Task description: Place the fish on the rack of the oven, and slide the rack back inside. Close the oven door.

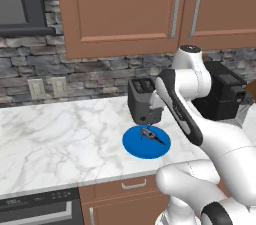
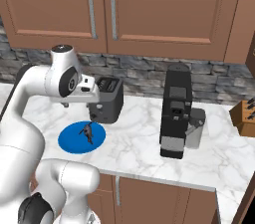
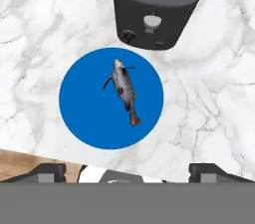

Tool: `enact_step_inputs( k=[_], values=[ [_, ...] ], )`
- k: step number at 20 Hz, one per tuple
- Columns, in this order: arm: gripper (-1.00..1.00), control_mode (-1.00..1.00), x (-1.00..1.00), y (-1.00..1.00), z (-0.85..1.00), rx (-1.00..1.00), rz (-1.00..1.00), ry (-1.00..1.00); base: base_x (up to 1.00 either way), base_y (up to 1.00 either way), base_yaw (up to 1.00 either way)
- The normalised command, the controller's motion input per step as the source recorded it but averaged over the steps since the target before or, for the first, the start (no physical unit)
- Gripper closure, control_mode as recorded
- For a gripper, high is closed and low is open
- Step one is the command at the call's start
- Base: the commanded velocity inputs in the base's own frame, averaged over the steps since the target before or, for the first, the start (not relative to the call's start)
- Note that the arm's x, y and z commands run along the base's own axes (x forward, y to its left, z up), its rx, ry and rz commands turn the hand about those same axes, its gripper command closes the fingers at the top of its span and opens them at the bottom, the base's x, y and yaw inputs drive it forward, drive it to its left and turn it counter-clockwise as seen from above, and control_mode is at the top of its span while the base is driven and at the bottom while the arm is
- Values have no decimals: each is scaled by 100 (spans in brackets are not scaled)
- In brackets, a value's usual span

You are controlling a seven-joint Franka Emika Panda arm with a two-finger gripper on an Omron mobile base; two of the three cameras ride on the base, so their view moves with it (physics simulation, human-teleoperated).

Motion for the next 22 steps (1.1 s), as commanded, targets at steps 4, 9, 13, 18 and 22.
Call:
enact_step_inputs(
  k=[4,9,13,18,22],
  values=[
    [-100,-100,0,0,-56,0,19,14,0,0,0],
    [-100,-100,0,7,-56,-1,9,14,0,0,0],
    [-100,-100,3,16,-50,-5,0,5,0,0,0],
    [-100,-100,15,3,-37,-5,0,-7,0,0,0],
    [-100,-100,26,0,-29,-3,0,-9,0,0,0]
  ],
)
